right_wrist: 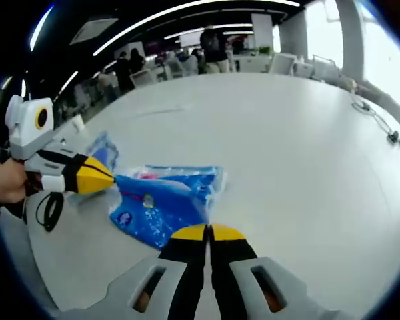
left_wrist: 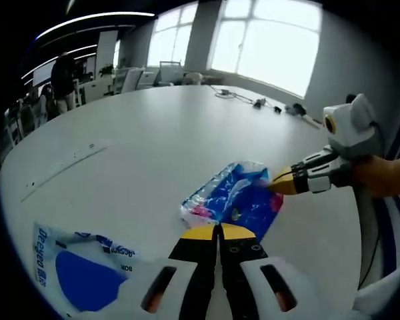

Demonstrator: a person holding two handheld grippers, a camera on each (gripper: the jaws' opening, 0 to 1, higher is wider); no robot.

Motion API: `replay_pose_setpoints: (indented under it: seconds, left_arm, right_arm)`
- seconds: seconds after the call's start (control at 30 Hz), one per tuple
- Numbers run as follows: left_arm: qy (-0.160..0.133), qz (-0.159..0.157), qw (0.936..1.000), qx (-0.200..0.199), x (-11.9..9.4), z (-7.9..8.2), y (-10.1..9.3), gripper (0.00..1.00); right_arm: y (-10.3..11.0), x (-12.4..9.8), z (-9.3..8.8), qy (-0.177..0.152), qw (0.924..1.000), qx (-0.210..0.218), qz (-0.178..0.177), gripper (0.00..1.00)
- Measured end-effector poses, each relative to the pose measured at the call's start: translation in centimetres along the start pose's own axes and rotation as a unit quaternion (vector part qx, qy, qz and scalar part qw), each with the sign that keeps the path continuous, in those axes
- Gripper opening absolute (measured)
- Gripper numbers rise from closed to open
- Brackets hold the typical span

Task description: Arrange the tabletop items into an orderly group along one side of the table until the central work area is clear of visible clutter.

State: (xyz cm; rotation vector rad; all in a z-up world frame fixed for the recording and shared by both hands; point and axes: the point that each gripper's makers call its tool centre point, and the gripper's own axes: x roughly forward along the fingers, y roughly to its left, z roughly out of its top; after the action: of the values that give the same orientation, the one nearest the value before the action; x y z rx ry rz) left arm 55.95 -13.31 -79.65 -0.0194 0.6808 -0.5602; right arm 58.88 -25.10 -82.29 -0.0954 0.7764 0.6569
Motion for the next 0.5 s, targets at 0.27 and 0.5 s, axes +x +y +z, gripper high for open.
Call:
replay_pose_setpoints:
  seconds: [0.27,0.5]
  left_arm:
    - [0.003,0.0,1.0,-0.003,-0.05,-0.14,-0.11,0.0]
    - [0.005,0.002,1.0,-0.007,-0.14,-0.22,-0.05,0.0]
  right_arm:
    - [-0.15,-0.03,-0.02,-0.001,1.0,0.0,0.0,0.0]
    - [-0.12,-0.01,0.04,-0.001,1.0,-0.007,-0.001,0.0]
